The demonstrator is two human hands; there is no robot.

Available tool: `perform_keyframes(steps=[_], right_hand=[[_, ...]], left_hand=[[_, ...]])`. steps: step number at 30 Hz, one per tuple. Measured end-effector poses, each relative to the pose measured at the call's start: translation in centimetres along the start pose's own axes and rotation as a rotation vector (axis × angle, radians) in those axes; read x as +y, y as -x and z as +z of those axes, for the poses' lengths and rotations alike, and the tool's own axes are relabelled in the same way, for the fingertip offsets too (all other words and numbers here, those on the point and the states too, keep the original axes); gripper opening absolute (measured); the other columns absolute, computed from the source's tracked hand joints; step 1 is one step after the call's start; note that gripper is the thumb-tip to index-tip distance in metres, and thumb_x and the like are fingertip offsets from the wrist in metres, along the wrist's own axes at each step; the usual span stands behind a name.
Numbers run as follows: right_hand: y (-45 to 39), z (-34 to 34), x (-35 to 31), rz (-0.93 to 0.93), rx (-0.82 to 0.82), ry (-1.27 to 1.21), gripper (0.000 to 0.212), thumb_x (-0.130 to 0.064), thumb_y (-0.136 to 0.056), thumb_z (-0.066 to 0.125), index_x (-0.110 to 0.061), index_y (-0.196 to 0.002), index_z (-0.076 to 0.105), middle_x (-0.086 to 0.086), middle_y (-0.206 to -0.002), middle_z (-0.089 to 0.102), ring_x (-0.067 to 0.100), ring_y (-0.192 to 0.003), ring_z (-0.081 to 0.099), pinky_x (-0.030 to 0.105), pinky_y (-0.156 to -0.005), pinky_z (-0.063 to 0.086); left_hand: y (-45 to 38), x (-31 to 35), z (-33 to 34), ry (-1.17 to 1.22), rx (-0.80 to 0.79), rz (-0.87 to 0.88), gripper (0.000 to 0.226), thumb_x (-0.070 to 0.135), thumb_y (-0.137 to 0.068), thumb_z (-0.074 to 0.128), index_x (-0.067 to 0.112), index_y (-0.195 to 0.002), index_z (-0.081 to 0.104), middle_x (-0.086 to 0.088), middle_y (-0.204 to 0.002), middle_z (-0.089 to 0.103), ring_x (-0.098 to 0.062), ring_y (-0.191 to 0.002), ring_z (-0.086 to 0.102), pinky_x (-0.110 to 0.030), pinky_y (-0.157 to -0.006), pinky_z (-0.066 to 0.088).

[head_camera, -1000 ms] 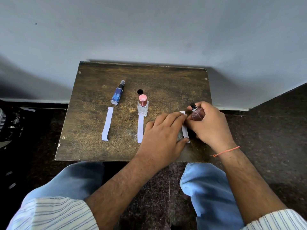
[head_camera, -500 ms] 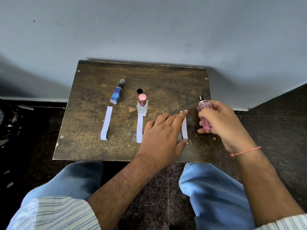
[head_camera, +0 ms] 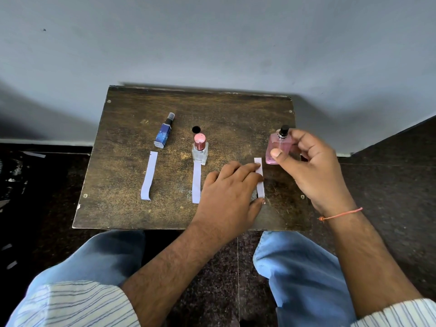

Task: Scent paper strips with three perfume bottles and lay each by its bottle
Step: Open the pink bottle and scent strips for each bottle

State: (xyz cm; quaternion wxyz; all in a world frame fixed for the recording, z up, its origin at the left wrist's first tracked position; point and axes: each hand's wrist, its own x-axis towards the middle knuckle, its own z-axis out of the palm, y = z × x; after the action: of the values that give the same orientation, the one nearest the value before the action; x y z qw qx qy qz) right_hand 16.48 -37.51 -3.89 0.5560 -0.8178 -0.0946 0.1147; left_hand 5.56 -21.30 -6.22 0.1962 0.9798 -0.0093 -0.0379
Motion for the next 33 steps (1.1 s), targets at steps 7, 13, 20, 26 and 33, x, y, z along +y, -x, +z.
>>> perform_keyframes(steps=[7, 13, 20, 26, 33], right_hand=[[-0.2, 0.8, 0.6, -0.011, -0.061, -0.045, 0.035, -0.005, -0.096, 0.08, -0.019, -0.127, 0.072, -0.001, -0.118, 0.081, 0.021, -0.113, 0.076, 0.036, -0.104, 0.06], [-0.2, 1.3, 0.6, -0.022, -0.089, -0.09, 0.036, -0.004, -0.097, 0.079, -0.026, -0.124, 0.071, -0.006, -0.121, 0.08, 0.014, -0.115, 0.076, 0.035, -0.107, 0.058], [-0.2, 1.4, 0.4, -0.023, -0.109, -0.076, 0.037, -0.001, -0.098, 0.076, -0.022, -0.128, 0.07, -0.009, -0.122, 0.079, 0.007, -0.114, 0.075, 0.02, -0.099, 0.056], [-0.2, 1.4, 0.3, -0.013, -0.152, -0.066, 0.039, 0.002, -0.099, 0.073, -0.026, -0.126, 0.07, -0.007, -0.123, 0.078, 0.008, -0.116, 0.073, 0.015, -0.093, 0.055], [-0.1, 0.9, 0.1, 0.001, -0.197, -0.021, 0.043, 0.002, -0.098, 0.073, -0.023, -0.133, 0.069, 0.0, -0.134, 0.073, 0.012, -0.125, 0.07, 0.018, -0.094, 0.059]], left_hand=[[0.0, 0.0, -0.1, 0.002, 0.004, -0.001, 0.05, 0.056, -0.099, 0.058, 0.033, -0.143, 0.056, 0.015, -0.161, 0.046, -0.018, -0.15, 0.038, -0.047, -0.113, 0.043], [0.0, 0.1, 0.1, 0.001, 0.001, -0.009, 0.051, 0.056, -0.099, 0.058, 0.034, -0.145, 0.055, 0.015, -0.164, 0.044, -0.018, -0.152, 0.036, -0.047, -0.116, 0.04], [0.2, 0.2, 0.0, 0.01, 0.026, -0.006, 0.051, 0.054, -0.098, 0.059, 0.033, -0.144, 0.057, 0.013, -0.161, 0.045, -0.018, -0.15, 0.038, -0.046, -0.115, 0.041], [0.3, 0.2, -0.1, 0.023, 0.059, 0.006, 0.047, 0.053, -0.096, 0.062, 0.034, -0.139, 0.059, 0.012, -0.145, 0.05, -0.016, -0.142, 0.044, -0.043, -0.112, 0.044], [0.4, 0.0, 0.0, 0.024, 0.065, 0.023, 0.047, 0.053, -0.097, 0.062, 0.034, -0.14, 0.059, 0.011, -0.141, 0.052, -0.017, -0.14, 0.045, -0.043, -0.11, 0.044]])
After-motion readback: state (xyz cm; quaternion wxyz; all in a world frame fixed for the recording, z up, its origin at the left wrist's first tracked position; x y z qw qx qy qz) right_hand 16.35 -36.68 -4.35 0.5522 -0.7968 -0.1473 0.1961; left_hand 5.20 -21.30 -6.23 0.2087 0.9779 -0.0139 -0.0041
